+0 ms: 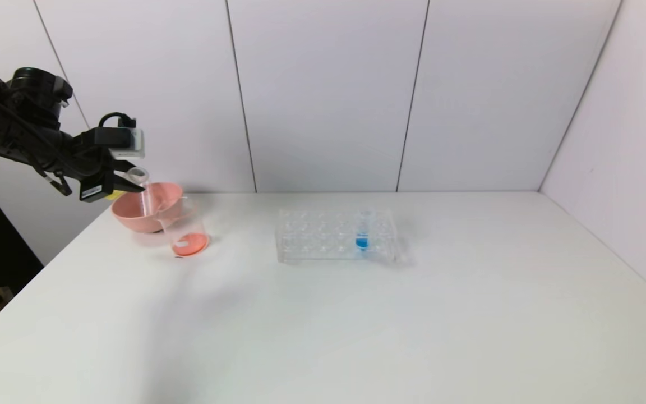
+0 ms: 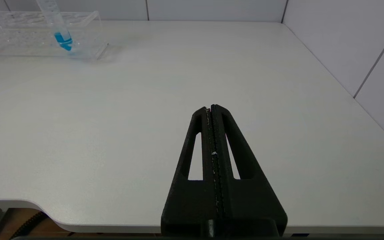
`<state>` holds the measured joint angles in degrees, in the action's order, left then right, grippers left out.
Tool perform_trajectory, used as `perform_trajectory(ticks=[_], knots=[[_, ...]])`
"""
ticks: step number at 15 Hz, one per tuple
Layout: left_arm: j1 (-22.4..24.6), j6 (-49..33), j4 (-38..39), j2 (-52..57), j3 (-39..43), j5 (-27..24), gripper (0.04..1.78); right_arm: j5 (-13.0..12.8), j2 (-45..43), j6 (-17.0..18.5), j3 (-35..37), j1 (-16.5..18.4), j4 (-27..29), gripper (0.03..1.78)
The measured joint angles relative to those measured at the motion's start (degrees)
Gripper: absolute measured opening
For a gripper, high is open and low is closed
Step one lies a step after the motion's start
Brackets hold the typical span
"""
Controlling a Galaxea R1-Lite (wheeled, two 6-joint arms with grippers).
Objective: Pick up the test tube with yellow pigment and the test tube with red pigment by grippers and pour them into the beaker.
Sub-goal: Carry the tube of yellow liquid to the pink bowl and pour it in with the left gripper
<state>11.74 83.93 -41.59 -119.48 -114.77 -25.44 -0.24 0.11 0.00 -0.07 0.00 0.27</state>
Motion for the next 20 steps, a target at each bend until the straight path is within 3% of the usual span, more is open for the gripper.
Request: perform_trajectory(ticks=[14, 20], knots=[[-2.2, -2.0, -1.0, -0.3, -0.4, 11.8, 0.45, 0.0, 0.0, 0.0, 0.0, 0.0, 0.0, 0.11], [-3.2, -2.0, -1.7, -0.3, -0.4, 13.5, 0.45, 0.0, 0.0, 0.0, 0.0, 0.0, 0.0, 0.11]])
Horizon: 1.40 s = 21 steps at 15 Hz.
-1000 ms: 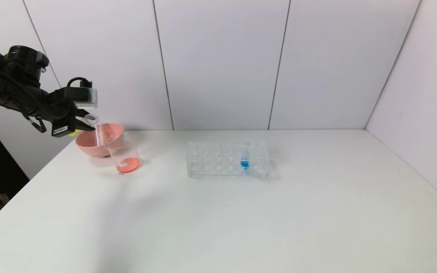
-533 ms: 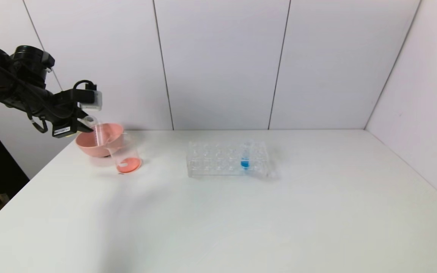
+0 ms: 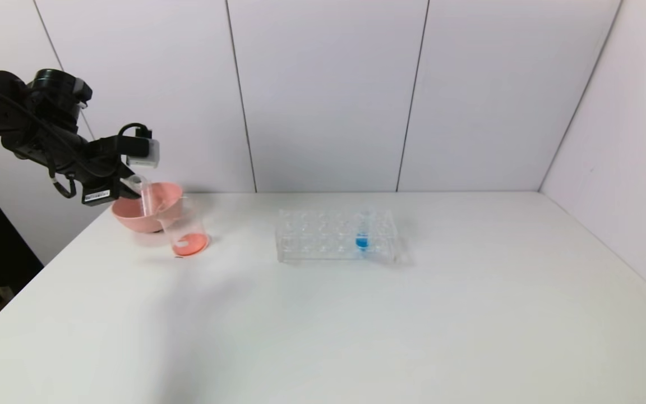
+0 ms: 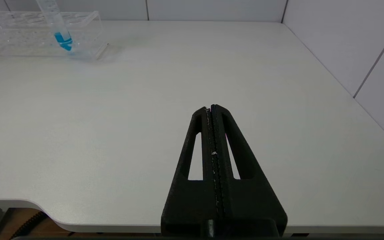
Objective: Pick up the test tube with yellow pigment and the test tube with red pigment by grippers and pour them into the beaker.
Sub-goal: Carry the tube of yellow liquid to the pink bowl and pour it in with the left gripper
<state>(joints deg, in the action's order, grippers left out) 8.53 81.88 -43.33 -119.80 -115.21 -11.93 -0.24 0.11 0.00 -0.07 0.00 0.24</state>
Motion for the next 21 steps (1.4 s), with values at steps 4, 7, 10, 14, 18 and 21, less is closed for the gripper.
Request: perform_trajectory(ticks=[4, 7, 10, 14, 18, 21], knots=[[-0.1, 0.0, -0.8, 0.1, 0.0, 0.1, 0.45, 0.0, 0.0, 0.0, 0.0, 0.0, 0.0, 0.11], [0.0, 0.0, -0.8, 0.1, 0.0, 0.0, 0.45, 0.0, 0.0, 0.0, 0.0, 0.0, 0.0, 0.11], [-0.2, -0.1, -0.8, 0.2, 0.0, 0.0, 0.45, 0.0, 0.0, 0.0, 0.0, 0.0, 0.0, 0.11], [-1.4, -2.0, -0.8, 0.1, 0.0, 3.4, 0.45, 0.0, 0.0, 0.0, 0.0, 0.0, 0.0, 0.11], [-2.6, -3.2, -1.2, 0.0, 0.0, 6.1, 0.45, 0.0, 0.0, 0.0, 0.0, 0.0, 0.0, 0.11], [-3.9, -4.2, -1.4, 0.1, 0.0, 10.3, 0.45, 0.0, 0.0, 0.0, 0.0, 0.0, 0.0, 0.11]])
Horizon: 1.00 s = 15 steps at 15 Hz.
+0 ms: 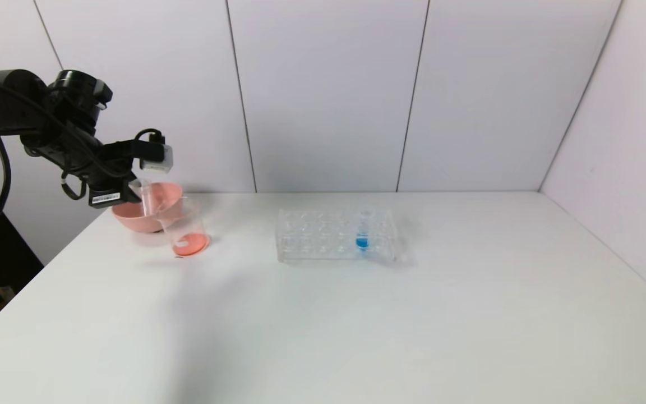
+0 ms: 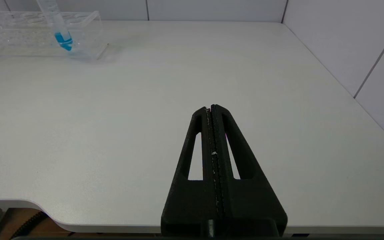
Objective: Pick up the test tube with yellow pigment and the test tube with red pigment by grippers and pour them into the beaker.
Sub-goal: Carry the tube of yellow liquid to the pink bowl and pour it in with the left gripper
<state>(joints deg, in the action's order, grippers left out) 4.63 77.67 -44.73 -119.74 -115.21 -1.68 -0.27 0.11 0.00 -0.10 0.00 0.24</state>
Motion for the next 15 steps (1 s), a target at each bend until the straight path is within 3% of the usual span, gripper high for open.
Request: perform_trajectory(ticks=[15], knots=[[-3.0, -0.3, -0.2, -0.9, -0.7, 7.8, 0.45, 0.0, 0.0, 0.0, 0.0, 0.0, 0.0, 0.11]])
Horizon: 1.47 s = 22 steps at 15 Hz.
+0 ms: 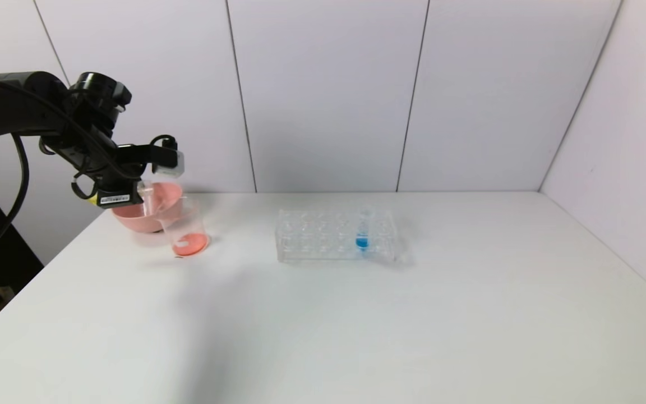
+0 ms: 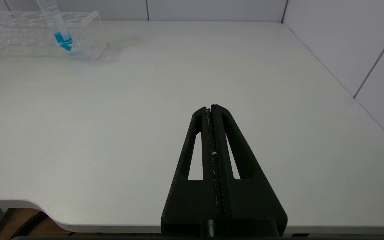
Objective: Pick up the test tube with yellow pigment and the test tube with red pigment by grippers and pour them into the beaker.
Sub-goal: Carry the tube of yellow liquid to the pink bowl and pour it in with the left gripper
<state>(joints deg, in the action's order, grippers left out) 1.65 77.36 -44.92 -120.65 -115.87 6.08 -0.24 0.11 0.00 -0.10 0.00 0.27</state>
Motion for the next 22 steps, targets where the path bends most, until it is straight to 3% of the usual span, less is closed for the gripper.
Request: perform_trajectory(ticks=[14, 22], knots=[[-1.0, -0.1, 0.4, -0.7, -0.1, 1.7, 0.45, 0.0, 0.0, 0.0, 0.0, 0.0, 0.0, 0.11], [-2.2, -0.2, 0.7, -1.2, -0.1, 5.3, 0.45, 0.0, 0.0, 0.0, 0.0, 0.0, 0.0, 0.11]])
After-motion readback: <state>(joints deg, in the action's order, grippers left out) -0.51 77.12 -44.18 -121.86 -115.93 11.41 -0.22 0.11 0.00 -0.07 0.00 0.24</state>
